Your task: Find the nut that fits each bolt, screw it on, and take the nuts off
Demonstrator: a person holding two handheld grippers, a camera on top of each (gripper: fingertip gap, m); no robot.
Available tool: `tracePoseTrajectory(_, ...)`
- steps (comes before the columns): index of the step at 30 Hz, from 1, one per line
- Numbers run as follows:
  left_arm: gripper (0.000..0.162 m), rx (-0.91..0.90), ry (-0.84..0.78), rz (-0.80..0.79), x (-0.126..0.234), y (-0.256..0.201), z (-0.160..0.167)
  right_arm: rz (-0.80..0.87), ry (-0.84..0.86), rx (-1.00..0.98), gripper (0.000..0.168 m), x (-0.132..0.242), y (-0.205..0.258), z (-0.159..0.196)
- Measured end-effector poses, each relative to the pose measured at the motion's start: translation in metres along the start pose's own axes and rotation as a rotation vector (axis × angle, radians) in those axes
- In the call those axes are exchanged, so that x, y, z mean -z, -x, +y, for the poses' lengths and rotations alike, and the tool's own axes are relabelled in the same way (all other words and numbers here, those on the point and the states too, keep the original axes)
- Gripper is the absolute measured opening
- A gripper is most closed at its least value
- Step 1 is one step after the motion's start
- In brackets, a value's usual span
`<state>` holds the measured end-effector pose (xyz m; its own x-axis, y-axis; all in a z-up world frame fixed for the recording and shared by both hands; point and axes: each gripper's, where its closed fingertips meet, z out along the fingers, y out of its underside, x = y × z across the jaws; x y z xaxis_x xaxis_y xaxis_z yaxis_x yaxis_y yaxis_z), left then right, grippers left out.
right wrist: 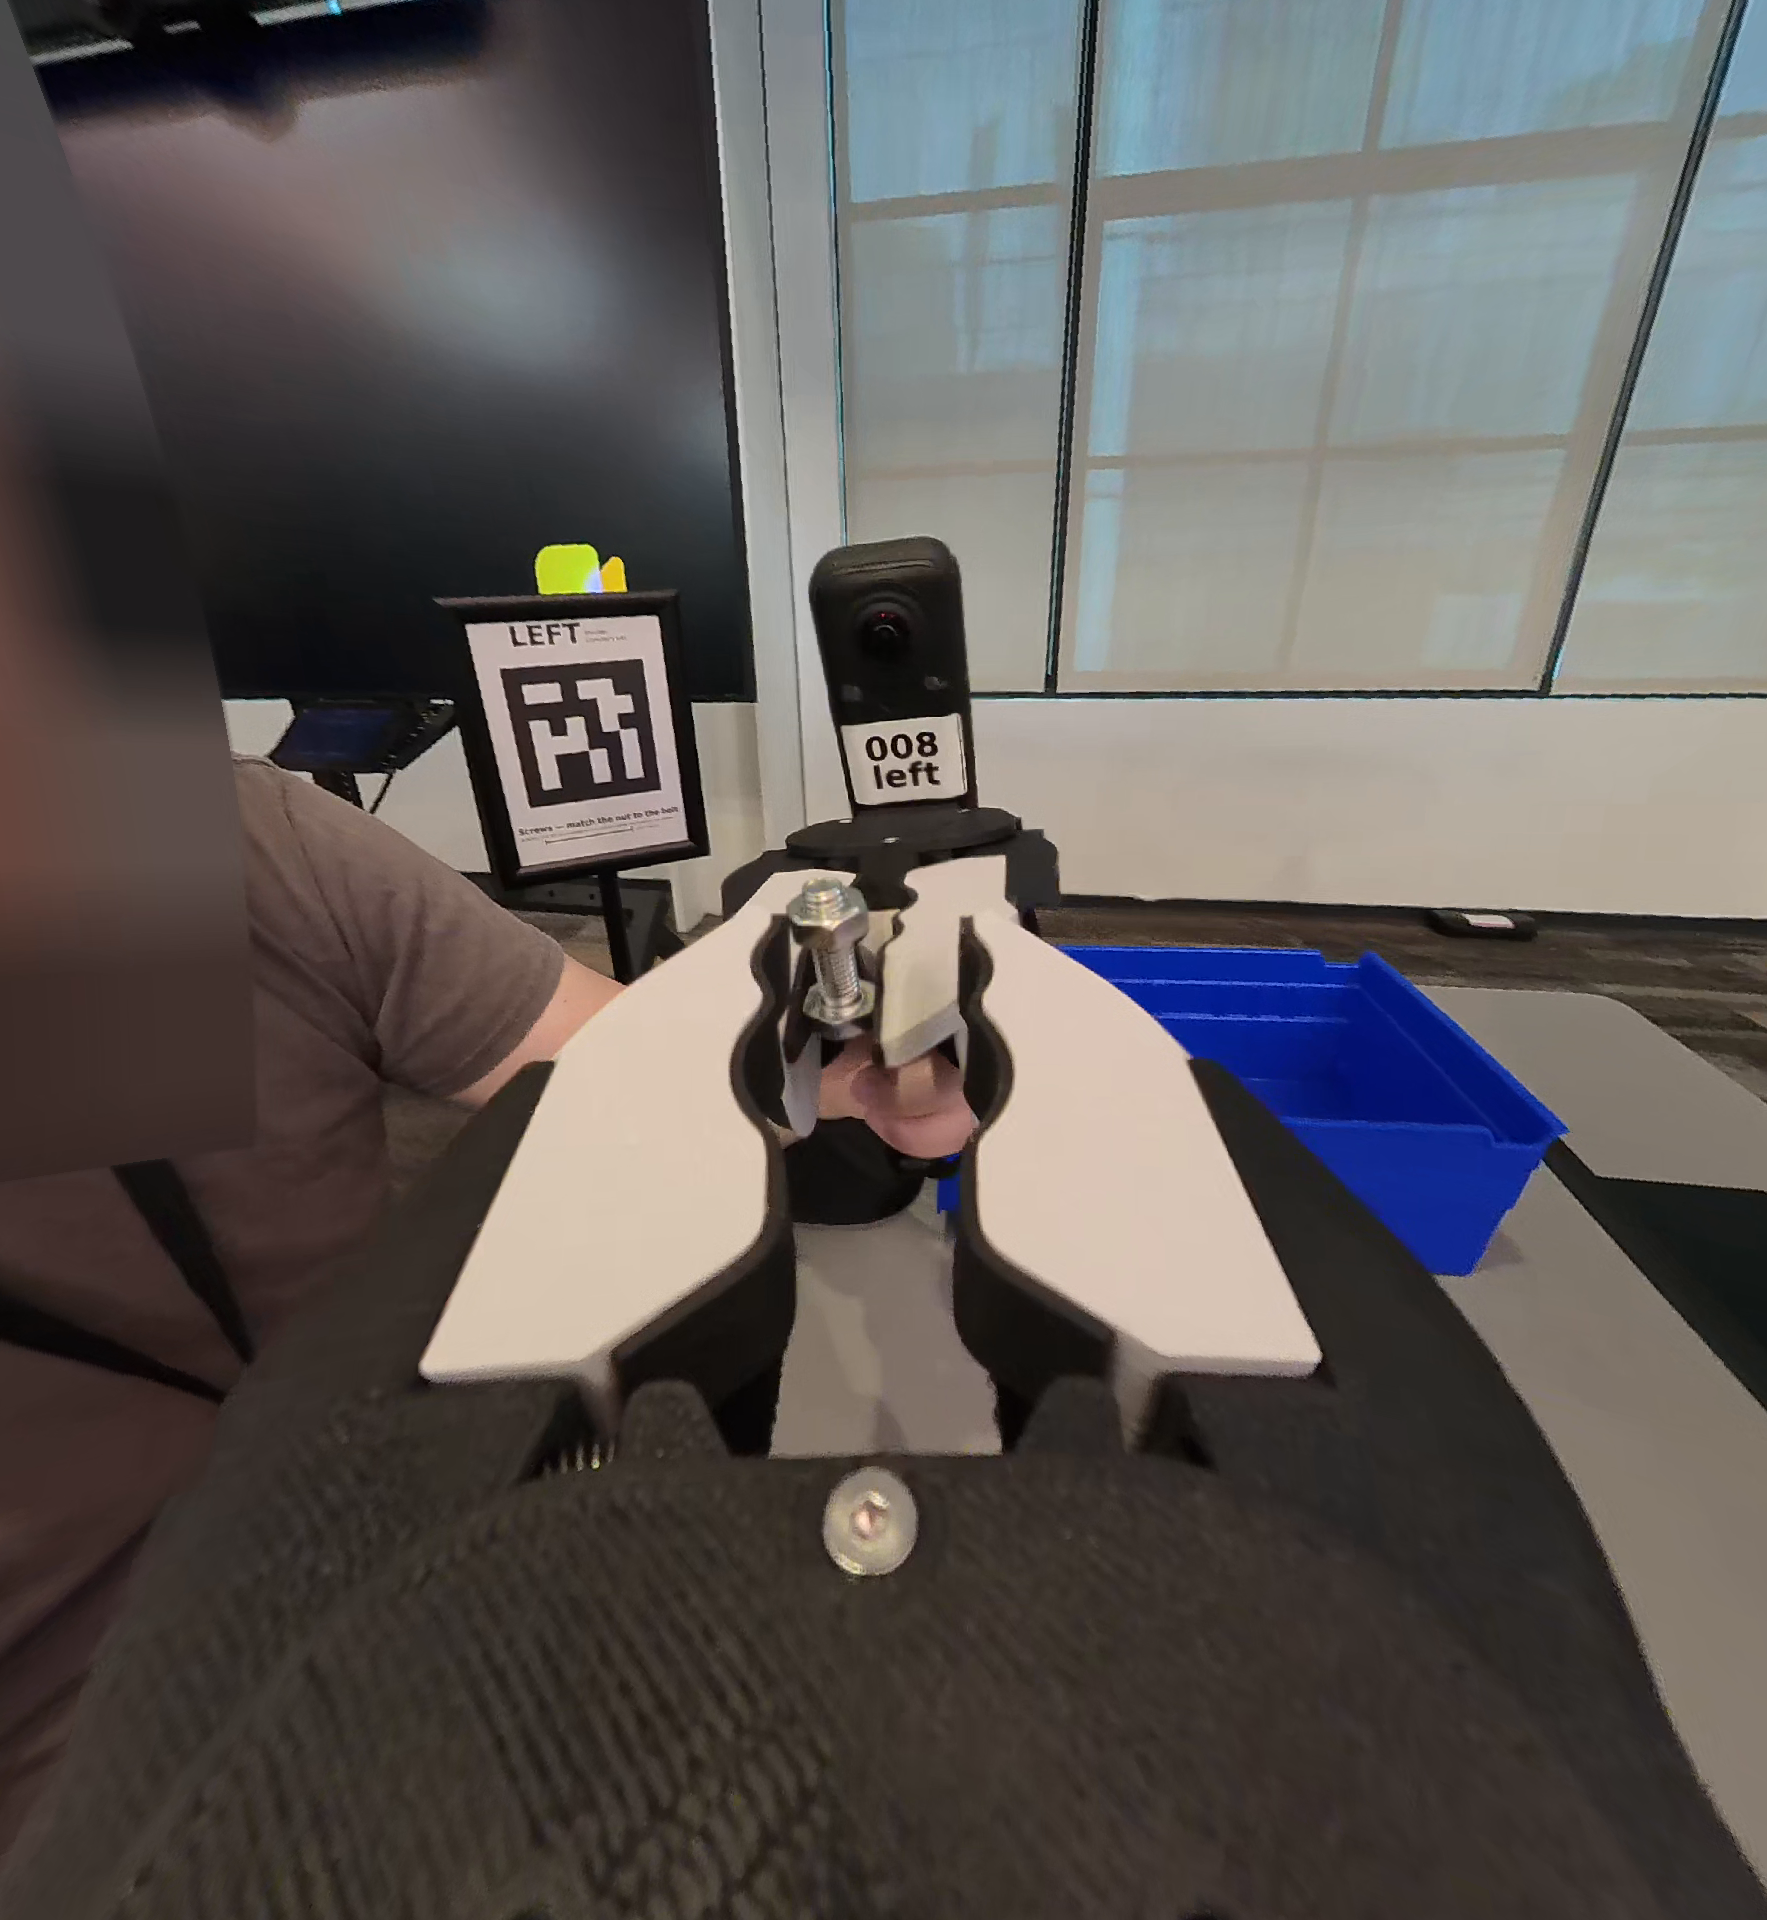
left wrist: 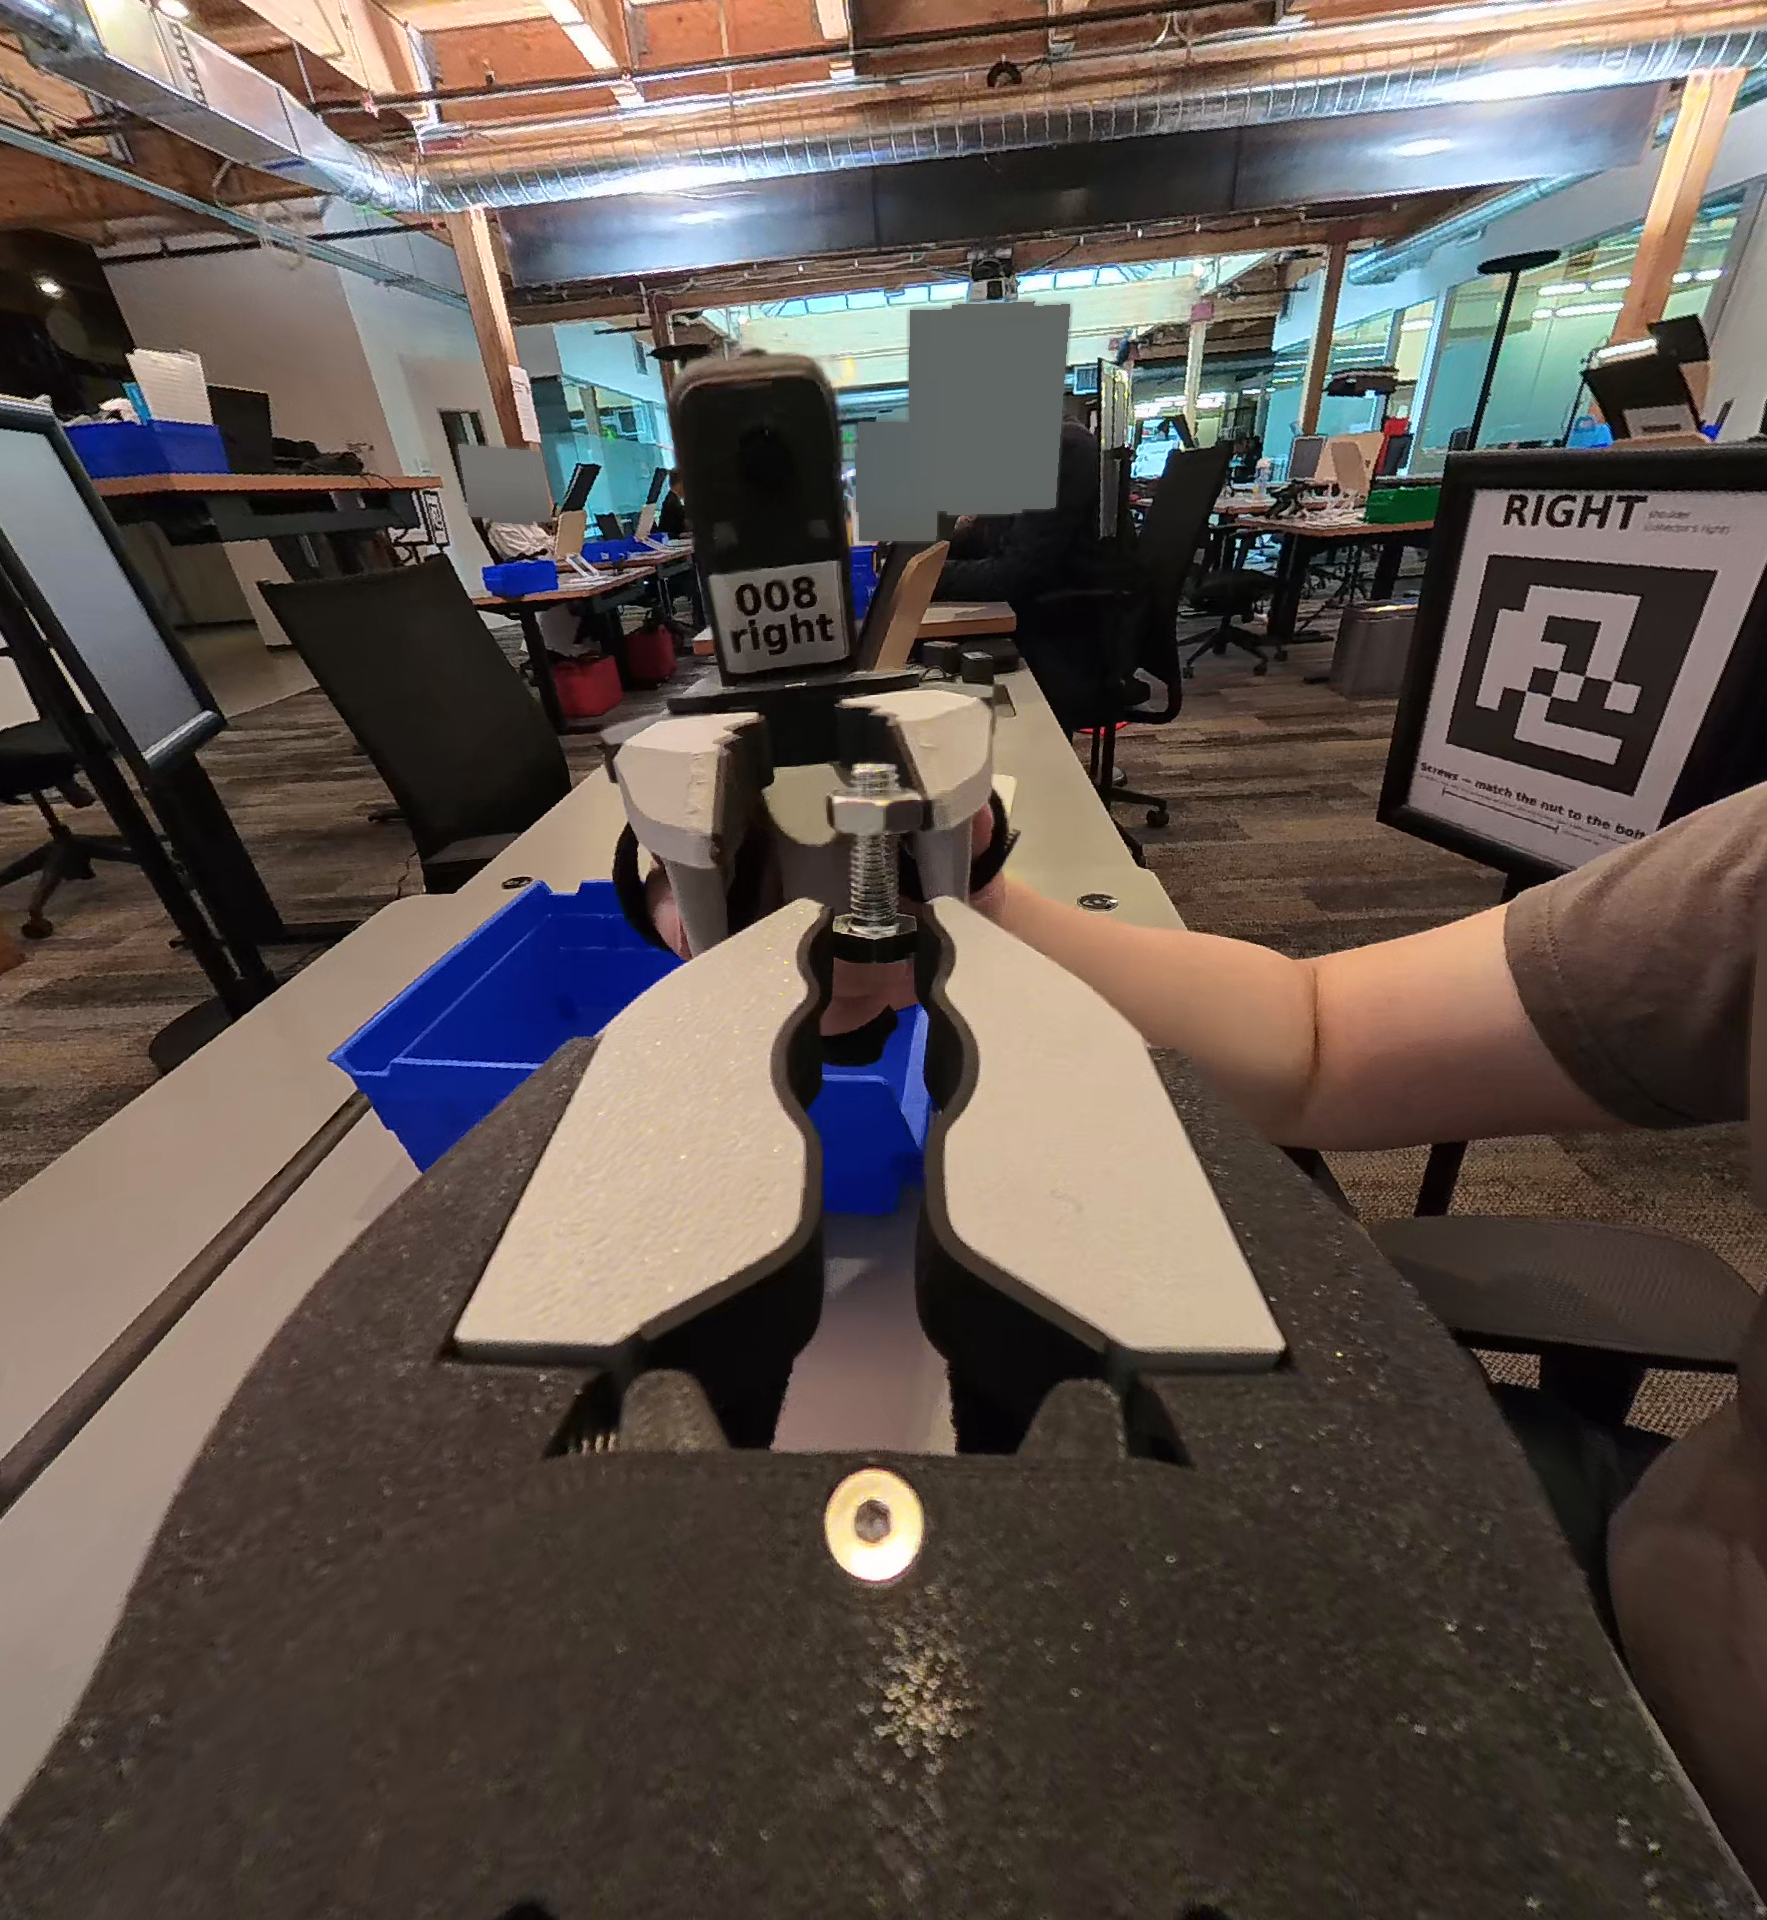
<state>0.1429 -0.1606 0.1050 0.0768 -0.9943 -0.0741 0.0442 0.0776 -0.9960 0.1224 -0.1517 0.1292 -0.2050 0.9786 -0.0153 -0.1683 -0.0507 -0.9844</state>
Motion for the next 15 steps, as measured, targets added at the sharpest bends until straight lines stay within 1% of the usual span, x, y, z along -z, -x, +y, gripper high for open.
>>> tracePoseTrajectory(5, 0.014, 0.007, -0.016, 0.015, 0.002, -0.001, -0.004, -0.006, -0.046, -0.042, 0.031, 0.01, -0.006, -0.006)
tracePoseTrajectory(9, 0.014, 0.013, -0.011, 0.021, 0.001, -0.002, -0.002, -0.059, -0.047, -0.029, 0.031, 0.001, 0.008, -0.007)
tracePoseTrajectory(12, 0.014, 0.012, -0.009, 0.03, 0.0, -0.004, -0.001, -0.042, -0.01, -0.005, 0.031, -0.006, 0.009, -0.002)
tracePoseTrajectory(15, 0.014, 0.004, -0.013, 0.04, 0.0, -0.007, -0.003, -0.05, -0.022, -0.019, 0.032, -0.002, 0.007, -0.003)
